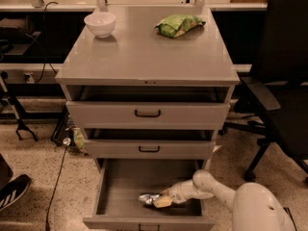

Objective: Place redbull can into bottom drawer

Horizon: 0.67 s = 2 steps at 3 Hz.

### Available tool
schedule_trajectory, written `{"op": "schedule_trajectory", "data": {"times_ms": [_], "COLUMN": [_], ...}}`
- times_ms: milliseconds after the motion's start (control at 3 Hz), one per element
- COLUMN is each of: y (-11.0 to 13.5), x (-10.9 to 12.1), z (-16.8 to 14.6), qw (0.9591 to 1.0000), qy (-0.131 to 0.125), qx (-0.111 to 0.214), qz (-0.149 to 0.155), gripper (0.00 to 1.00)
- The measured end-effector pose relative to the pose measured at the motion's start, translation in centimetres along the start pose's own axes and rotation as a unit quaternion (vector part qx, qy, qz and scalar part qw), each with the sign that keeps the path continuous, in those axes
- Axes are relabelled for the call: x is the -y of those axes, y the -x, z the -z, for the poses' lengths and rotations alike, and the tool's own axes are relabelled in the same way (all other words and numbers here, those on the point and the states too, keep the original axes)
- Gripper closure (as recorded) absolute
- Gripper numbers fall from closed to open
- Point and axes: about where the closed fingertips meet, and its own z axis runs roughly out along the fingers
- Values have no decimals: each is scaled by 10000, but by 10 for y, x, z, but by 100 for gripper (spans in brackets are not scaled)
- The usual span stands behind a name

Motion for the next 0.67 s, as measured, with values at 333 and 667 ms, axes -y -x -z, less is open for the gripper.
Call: {"op": "schedule_trajectory", "data": {"times_ms": [333,667], "y": [1,0], "x": [-3,-5], "z": [-3,-7], "qw": [10000,10000], "qy": [7,38], "qx": [21,13], "qz": [19,16], "gripper": [22,0]}}
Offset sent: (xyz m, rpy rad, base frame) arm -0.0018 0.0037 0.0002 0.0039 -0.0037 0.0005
